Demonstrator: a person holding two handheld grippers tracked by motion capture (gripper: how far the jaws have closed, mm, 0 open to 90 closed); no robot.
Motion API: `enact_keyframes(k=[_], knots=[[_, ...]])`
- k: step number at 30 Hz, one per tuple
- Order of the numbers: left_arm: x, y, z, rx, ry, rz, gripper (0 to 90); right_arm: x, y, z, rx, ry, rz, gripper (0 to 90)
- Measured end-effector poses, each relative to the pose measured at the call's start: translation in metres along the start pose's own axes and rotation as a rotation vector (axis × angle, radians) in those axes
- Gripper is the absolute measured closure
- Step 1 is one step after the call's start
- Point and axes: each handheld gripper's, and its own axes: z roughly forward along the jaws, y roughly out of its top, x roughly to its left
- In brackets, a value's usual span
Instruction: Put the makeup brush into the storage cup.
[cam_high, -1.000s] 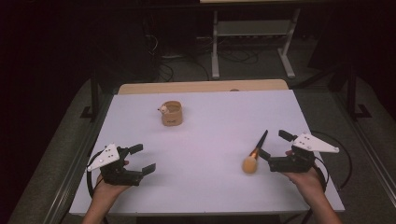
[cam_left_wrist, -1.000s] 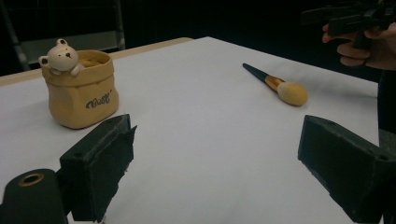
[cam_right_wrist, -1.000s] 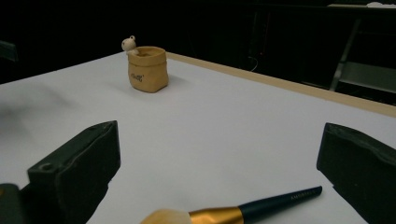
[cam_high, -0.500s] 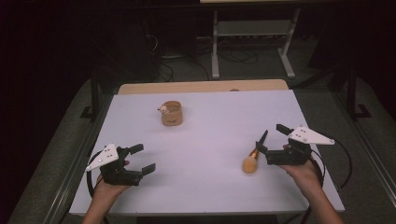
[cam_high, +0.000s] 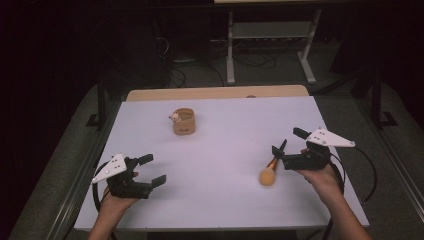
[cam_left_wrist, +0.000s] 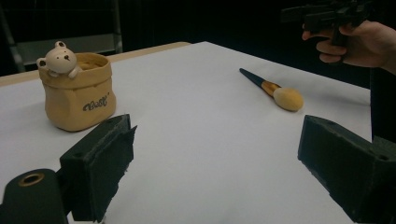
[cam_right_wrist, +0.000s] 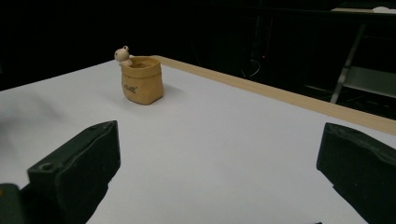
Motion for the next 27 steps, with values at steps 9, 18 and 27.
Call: enact_keyframes(k=[9, 18, 27], knots=[[0.000, 0.000, 0.000, 0.000, 0.002, 0.001, 10.0, -0.007, 0.009, 0.008, -0.017, -0.003, 0.000, 0.0], [-0.001, 0.000, 0.001, 0.001, 0.001, -0.005, 10.0, -0.011, 0.012, 0.016, -0.002, -0.001, 0.001, 0.0], [-0.001, 0.000, 0.001, 0.001, -0.005, 0.005, 10.0, -0.018, 0.017, 0.027, 0.020, -0.001, 0.004, 0.0]])
